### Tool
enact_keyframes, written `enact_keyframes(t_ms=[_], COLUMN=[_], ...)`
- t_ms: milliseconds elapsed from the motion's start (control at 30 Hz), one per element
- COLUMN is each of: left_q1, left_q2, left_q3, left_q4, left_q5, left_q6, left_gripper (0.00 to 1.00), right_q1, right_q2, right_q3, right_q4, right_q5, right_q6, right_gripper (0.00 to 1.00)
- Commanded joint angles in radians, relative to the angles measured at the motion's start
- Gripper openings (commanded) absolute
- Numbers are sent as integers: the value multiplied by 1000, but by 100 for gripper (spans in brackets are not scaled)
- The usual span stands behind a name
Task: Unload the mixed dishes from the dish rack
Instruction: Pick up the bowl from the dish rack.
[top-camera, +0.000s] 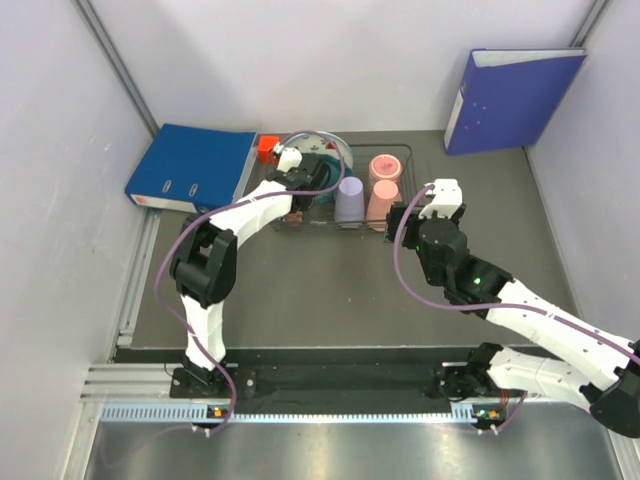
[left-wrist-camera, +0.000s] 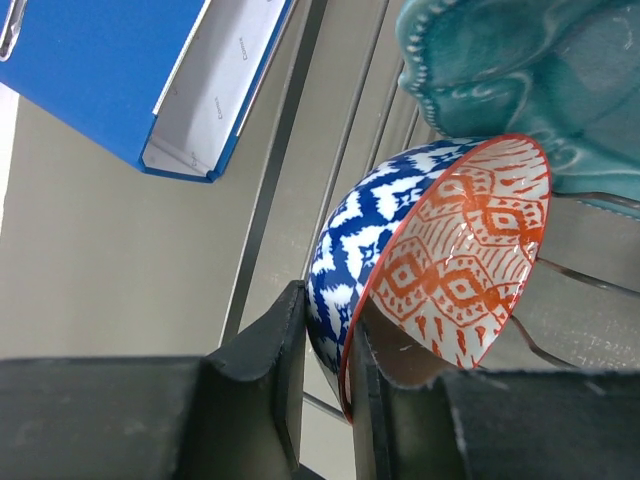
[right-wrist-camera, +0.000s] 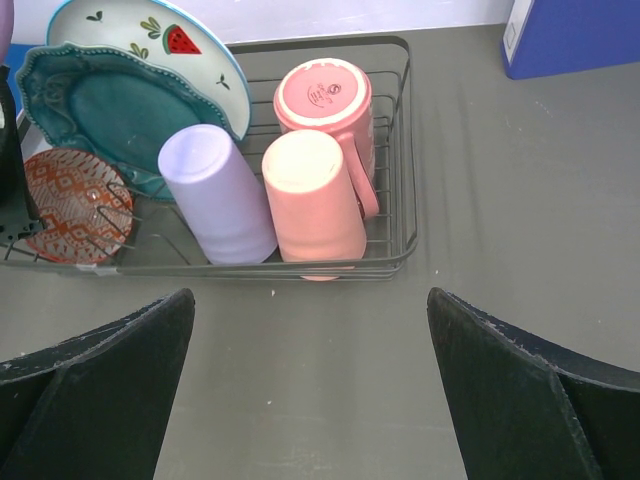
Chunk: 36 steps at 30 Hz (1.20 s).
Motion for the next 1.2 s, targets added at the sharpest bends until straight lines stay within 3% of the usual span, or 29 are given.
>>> enact_keyframes(t_ms=[0, 500, 900, 1167], left_q1=[-2, -37, -174, -215], left_q2=[-37, -111, -68, -117], left_q3=[-18, 48, 139, 148], left_q4=[30, -22, -54, -62], left_q5=[-4, -45, -330, -384], left_q6=[-20, -25, 81, 110], left_gripper=[0, 0, 0, 0], right_q1=[3, 3, 5, 5], right_q2=[-5, -8, -25, -40], right_q3=[-12, -6, -7, 0], right_q4=[28, 21, 18, 11], right_q5=[-4, -9, -12, -18], right_q6=[18, 22, 27, 33], right_gripper=[100, 100, 100, 100])
